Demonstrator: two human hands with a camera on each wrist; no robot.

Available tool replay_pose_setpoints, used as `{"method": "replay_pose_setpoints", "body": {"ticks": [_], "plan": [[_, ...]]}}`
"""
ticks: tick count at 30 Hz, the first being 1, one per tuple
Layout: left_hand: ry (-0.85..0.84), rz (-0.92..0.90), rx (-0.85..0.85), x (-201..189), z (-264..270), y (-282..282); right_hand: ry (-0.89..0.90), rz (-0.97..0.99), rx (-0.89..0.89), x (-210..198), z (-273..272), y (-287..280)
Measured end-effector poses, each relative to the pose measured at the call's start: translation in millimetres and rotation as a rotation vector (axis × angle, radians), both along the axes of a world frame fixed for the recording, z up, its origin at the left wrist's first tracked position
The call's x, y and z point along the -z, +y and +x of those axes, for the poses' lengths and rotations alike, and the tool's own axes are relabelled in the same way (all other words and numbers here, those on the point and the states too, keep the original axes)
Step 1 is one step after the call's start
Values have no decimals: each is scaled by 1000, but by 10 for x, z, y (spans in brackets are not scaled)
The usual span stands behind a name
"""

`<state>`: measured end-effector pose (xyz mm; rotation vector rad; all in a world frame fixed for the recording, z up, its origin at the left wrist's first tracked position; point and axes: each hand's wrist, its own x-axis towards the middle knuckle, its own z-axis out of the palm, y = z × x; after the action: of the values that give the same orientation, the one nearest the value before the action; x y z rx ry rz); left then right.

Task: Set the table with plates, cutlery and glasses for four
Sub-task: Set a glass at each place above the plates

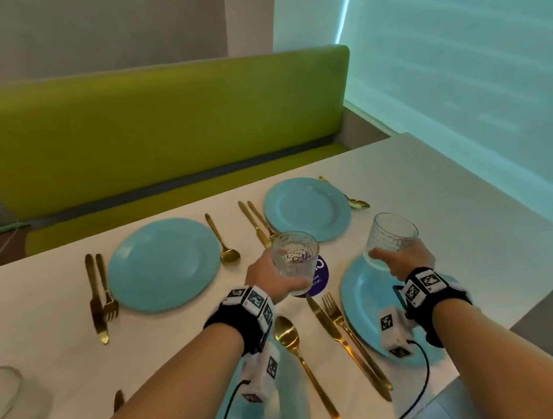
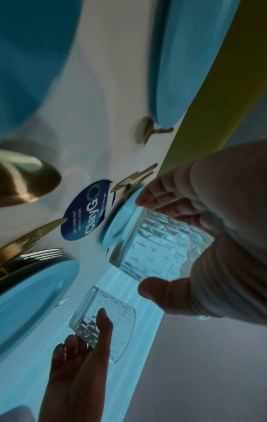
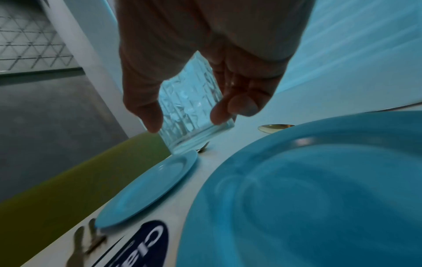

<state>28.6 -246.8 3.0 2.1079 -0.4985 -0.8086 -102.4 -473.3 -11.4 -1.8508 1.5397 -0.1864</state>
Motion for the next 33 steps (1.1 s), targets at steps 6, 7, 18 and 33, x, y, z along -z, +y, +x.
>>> {"method": "replay_pose_setpoints", "body": {"ticks": [6, 7, 18, 33], "plan": [[12, 42, 8, 162, 20, -463, -8, 39, 62, 289, 223, -550], [14, 41, 2, 179, 28, -509, -6, 45, 65, 310, 261, -597], [55, 30, -30, 299, 100, -760, -19, 66, 118, 242, 451, -653], [40, 50, 1, 461, 97, -878, -89, 115, 116, 387, 376, -696]]}}
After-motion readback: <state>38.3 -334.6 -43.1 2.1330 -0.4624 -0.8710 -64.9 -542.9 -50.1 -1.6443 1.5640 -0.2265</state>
